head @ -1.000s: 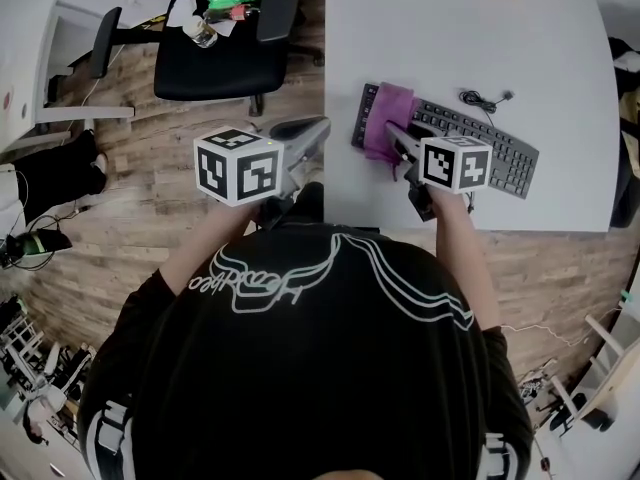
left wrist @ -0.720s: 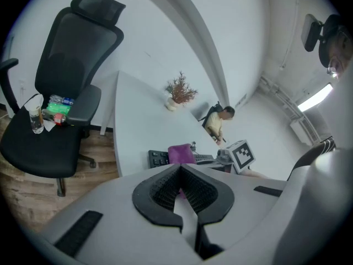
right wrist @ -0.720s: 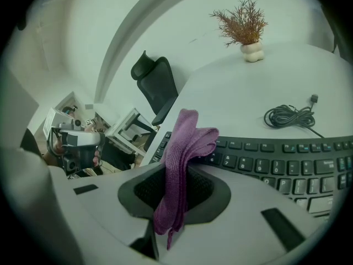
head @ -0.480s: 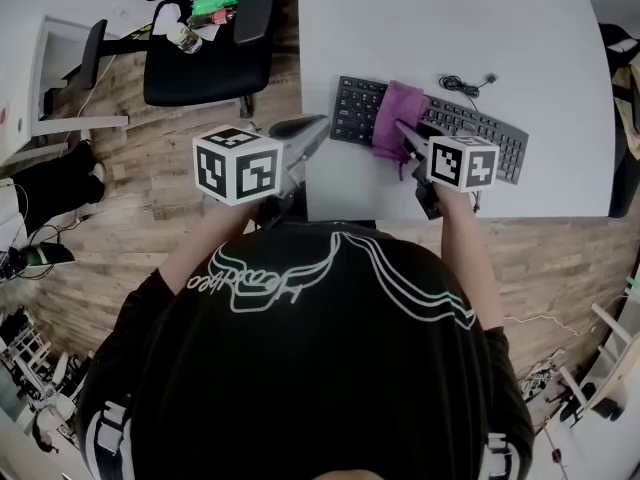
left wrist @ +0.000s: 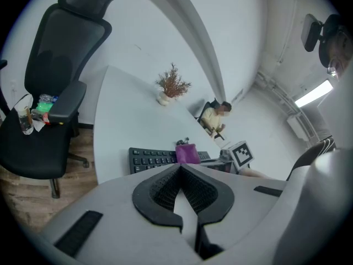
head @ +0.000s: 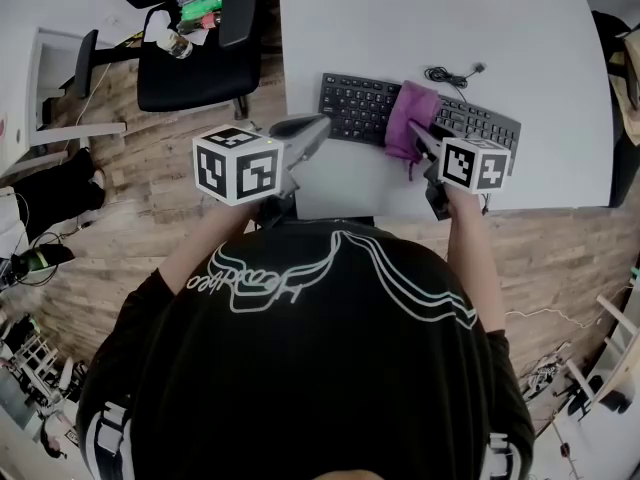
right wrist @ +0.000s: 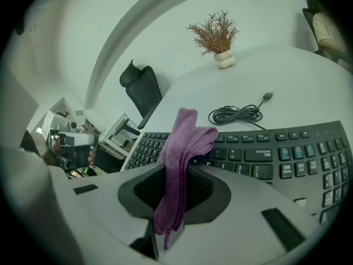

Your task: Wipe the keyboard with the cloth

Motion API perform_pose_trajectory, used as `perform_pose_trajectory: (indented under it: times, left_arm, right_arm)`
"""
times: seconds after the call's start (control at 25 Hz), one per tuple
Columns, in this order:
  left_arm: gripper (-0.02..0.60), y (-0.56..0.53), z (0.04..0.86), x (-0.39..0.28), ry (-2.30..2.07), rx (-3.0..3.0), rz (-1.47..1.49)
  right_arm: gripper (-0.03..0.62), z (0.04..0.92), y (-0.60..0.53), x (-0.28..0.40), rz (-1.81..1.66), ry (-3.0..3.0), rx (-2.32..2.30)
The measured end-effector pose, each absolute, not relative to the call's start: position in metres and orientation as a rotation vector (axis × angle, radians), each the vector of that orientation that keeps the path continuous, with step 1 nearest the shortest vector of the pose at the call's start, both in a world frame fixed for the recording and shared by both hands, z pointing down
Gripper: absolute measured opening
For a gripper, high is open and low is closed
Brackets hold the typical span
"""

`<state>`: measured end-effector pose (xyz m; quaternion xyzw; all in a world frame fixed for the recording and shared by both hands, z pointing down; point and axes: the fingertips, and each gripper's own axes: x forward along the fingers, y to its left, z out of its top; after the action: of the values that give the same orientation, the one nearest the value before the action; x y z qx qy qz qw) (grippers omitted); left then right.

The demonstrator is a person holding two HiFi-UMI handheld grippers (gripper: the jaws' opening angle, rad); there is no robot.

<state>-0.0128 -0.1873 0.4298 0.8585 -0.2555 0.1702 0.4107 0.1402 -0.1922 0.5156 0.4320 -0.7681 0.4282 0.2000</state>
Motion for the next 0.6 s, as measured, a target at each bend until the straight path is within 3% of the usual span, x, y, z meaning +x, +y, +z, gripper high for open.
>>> perform_pose_trajectory:
  times: [0.6]
  left_arm:
    - [0.005, -0.188, 0.431, -0.005, -0.644, 2.156, 0.425]
  right_arm:
    - [0.055, 0.517, -0.189, 0.17, 1.176, -2.103, 1.241]
